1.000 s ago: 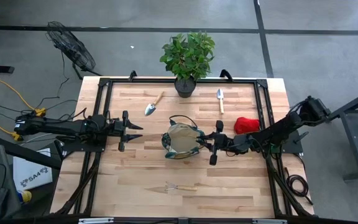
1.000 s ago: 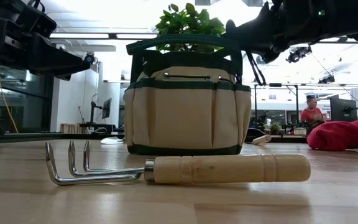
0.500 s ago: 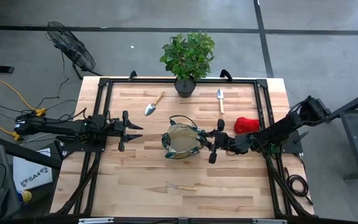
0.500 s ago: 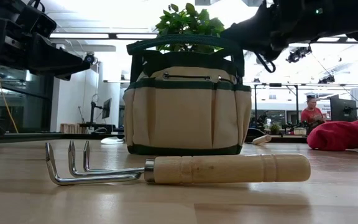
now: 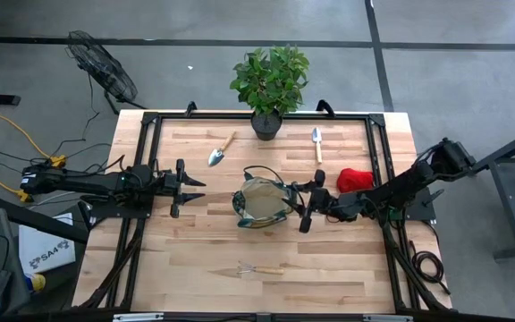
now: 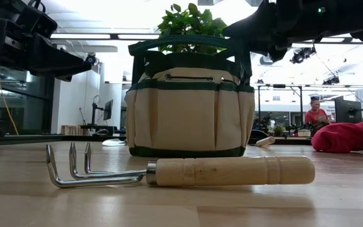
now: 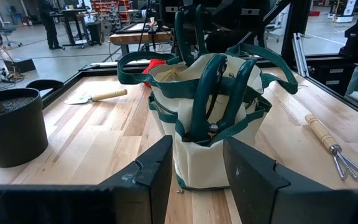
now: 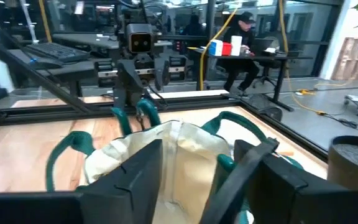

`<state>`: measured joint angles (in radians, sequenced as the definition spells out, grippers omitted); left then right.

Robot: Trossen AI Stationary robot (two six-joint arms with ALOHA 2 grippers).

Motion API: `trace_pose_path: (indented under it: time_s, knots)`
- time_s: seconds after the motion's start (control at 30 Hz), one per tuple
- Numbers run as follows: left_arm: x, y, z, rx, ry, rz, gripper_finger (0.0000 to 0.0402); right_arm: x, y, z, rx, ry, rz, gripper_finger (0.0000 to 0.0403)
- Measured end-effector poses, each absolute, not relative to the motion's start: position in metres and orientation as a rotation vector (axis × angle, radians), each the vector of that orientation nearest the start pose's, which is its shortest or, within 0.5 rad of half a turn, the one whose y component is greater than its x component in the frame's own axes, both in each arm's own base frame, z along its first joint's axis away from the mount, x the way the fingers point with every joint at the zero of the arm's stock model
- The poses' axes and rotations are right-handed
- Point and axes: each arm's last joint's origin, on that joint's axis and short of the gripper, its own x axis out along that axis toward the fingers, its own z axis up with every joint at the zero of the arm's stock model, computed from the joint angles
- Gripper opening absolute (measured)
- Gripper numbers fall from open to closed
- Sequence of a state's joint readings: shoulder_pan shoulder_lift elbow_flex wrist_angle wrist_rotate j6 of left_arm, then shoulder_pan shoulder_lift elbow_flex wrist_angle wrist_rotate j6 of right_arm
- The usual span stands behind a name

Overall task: Pick & Place Garden tools in Gardening bag
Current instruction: Put the green shear scissors into the gardening bag

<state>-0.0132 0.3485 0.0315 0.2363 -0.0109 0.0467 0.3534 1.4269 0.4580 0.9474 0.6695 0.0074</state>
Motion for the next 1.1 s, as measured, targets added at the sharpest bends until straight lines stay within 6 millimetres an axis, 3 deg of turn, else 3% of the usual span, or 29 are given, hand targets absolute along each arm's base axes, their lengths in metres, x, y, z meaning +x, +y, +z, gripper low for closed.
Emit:
trace_pose_path:
  time_s: [0.23,0.93,1.1]
  knots:
    - [0.1197,-0.0013,0.1665,0.048,0.081,-0.004,0.0138,0.2505,0.0724,0.1962,0.002,0.005,-0.352,0.0217]
    - [0.1198,-0.0013,0.1664,0.048,0.081,-0.004,0.0138,0.2504,0.0722,0.2015,0.051,-0.05,-0.359,0.0217]
    - [0.1198,-0.0012,0.1664,0.048,0.081,-0.004,0.0138,0.2504,0.0722,0.2011,0.055,-0.048,-0.358,0.0198]
